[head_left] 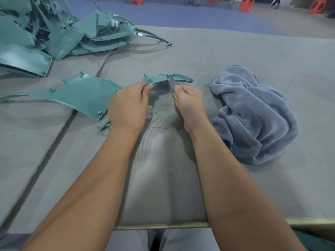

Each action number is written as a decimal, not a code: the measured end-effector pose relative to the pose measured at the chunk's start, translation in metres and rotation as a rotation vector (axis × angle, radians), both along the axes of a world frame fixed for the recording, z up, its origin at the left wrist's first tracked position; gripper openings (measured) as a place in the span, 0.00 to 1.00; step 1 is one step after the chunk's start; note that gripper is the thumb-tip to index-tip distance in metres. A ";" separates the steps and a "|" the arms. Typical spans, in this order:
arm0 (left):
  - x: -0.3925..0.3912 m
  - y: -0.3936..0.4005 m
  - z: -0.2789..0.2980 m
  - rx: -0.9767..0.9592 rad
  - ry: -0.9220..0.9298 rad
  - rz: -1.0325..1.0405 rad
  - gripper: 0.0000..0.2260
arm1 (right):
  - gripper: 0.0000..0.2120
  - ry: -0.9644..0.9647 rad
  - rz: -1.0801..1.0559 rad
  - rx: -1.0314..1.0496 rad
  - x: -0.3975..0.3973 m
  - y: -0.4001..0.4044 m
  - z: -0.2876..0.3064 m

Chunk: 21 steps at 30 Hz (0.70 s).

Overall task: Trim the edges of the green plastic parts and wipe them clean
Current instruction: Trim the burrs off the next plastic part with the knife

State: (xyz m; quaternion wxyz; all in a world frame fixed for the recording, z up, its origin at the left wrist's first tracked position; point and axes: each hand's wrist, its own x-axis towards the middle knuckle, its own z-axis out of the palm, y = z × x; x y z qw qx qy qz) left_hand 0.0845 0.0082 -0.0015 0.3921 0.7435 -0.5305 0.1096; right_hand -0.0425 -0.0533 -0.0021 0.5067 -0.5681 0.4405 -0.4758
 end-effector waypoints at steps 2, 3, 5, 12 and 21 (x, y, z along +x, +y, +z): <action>0.001 0.000 -0.001 -0.007 0.001 -0.004 0.17 | 0.19 -0.012 0.028 0.027 -0.002 0.000 0.002; 0.001 0.000 -0.001 -0.010 -0.002 -0.008 0.16 | 0.18 -0.013 0.058 0.042 -0.003 0.000 0.003; 0.000 -0.001 -0.002 -0.009 -0.024 -0.022 0.16 | 0.19 0.013 0.130 0.053 -0.003 0.002 0.003; 0.000 -0.001 -0.004 -0.037 -0.016 -0.023 0.16 | 0.16 -0.287 -0.074 0.178 -0.007 -0.003 0.006; 0.000 -0.002 -0.004 -0.008 -0.044 -0.034 0.16 | 0.22 0.084 -0.063 -0.051 0.005 -0.001 -0.002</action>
